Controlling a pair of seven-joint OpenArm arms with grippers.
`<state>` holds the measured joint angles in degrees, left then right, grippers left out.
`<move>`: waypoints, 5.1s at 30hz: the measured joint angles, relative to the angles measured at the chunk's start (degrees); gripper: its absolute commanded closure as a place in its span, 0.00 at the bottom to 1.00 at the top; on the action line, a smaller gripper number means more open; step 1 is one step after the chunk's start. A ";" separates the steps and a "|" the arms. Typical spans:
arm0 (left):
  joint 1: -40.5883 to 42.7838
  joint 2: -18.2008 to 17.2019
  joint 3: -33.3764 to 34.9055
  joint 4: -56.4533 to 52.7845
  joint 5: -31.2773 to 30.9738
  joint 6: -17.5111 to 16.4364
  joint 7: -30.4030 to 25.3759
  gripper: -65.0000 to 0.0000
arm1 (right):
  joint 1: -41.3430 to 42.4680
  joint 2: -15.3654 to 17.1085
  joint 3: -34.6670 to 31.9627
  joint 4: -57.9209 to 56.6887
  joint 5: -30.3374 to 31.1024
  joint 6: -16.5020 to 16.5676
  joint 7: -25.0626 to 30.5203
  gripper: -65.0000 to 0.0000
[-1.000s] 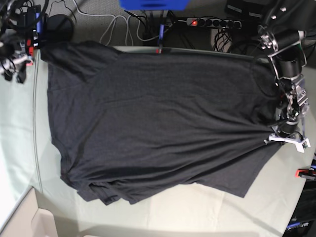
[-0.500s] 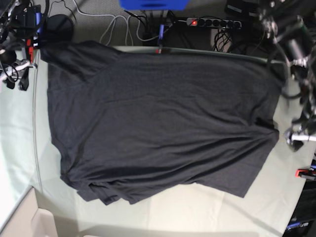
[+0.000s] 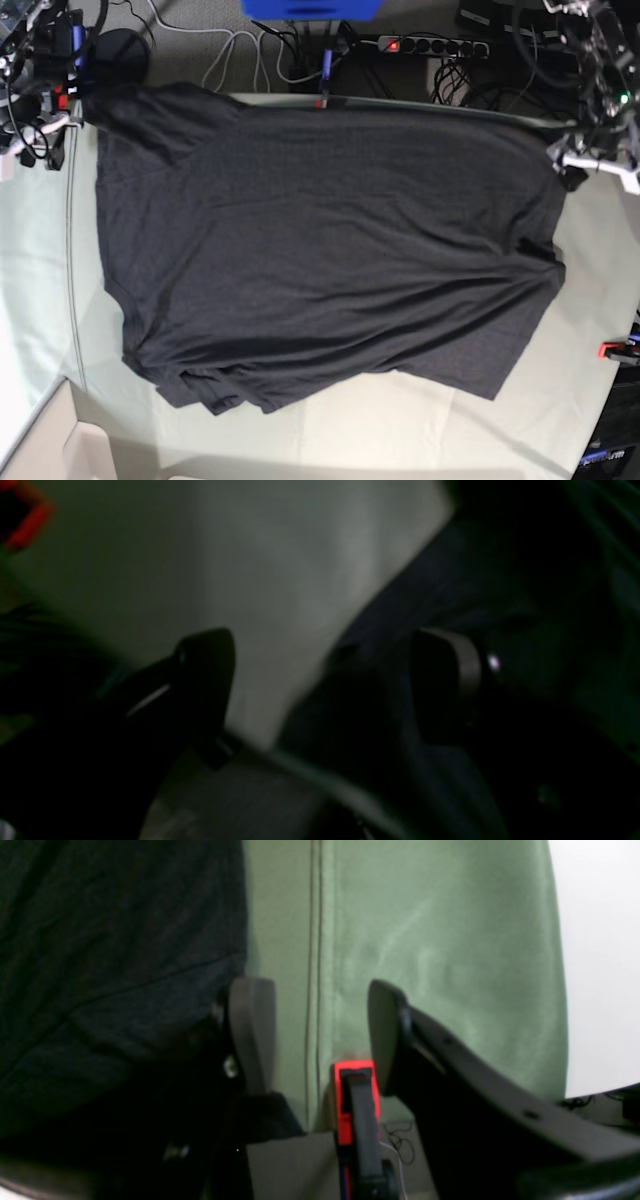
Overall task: Layout the t-shirt on the table in an organized manner, then fold the t-shirt properly
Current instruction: 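Drag the shirt side with the left gripper back toward its corner, then hold the shirt edge with both grippers and pull it taut apart, then lift the held edge with both grippers and fold it over the shirt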
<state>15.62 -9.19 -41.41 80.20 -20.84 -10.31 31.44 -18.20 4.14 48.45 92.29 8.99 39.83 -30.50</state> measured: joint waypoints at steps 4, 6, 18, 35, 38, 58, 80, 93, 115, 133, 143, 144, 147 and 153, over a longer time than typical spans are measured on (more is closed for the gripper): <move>1.46 0.66 0.44 -0.61 0.15 -0.17 0.42 0.19 | -0.76 -0.09 0.02 0.00 0.13 -0.02 -0.22 0.53; 0.90 1.53 0.50 -1.95 -0.02 -0.20 0.04 0.19 | -0.72 -0.39 0.02 0.00 0.15 -0.02 -0.13 0.53; 0.70 2.36 5.84 -2.86 0.42 0.20 -1.77 0.36 | -1.84 -1.29 5.07 0.07 0.20 -0.02 0.00 0.53; 2.23 1.75 5.86 -2.84 0.04 -12.90 0.46 1.00 | -7.23 -5.27 3.39 0.15 -0.02 -0.02 0.17 0.53; 2.75 2.05 4.24 -2.32 0.09 -13.51 1.20 1.00 | -6.91 -5.57 0.09 0.15 0.04 0.00 0.13 0.53; 3.74 1.88 -1.62 -0.55 0.63 -13.51 0.96 1.00 | -4.98 -3.80 -2.71 -10.99 1.27 -0.02 2.71 0.53; 5.84 2.49 -4.42 7.19 0.33 -13.70 1.46 1.00 | -9.73 -4.00 -5.22 3.78 0.26 -0.02 -0.15 1.00; 8.85 2.56 -6.49 14.47 -0.04 -13.99 1.53 1.00 | -7.08 -5.68 0.87 12.44 2.12 0.42 -0.50 1.00; 10.36 4.44 -10.23 18.05 -0.02 -14.36 1.55 1.00 | -9.31 -5.53 2.99 12.44 2.36 0.74 -0.28 1.00; -3.82 4.44 -10.25 8.15 6.97 -13.97 1.81 0.99 | 0.07 -2.89 -1.66 1.14 -1.90 0.66 -0.31 1.00; -5.11 4.42 -10.23 8.63 7.82 -14.21 1.79 0.99 | -0.76 -0.92 -1.31 1.75 -2.32 0.70 -0.09 1.00; -5.05 4.42 -10.25 8.63 7.78 -14.19 1.81 0.99 | -0.72 -1.07 -1.25 1.70 -2.45 0.70 -0.31 1.00; -4.98 4.66 -10.25 9.70 7.82 -14.16 2.29 1.00 | -0.24 -1.29 -1.27 3.08 -2.71 0.83 -0.63 1.00; -2.64 5.66 -10.27 17.44 7.34 -14.43 1.31 1.00 | -4.35 -1.31 -1.27 11.82 -2.10 0.83 0.00 1.00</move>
<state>12.97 -3.53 -51.68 97.65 -13.50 -24.73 32.75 -22.55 2.83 47.18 104.12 6.90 40.66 -30.50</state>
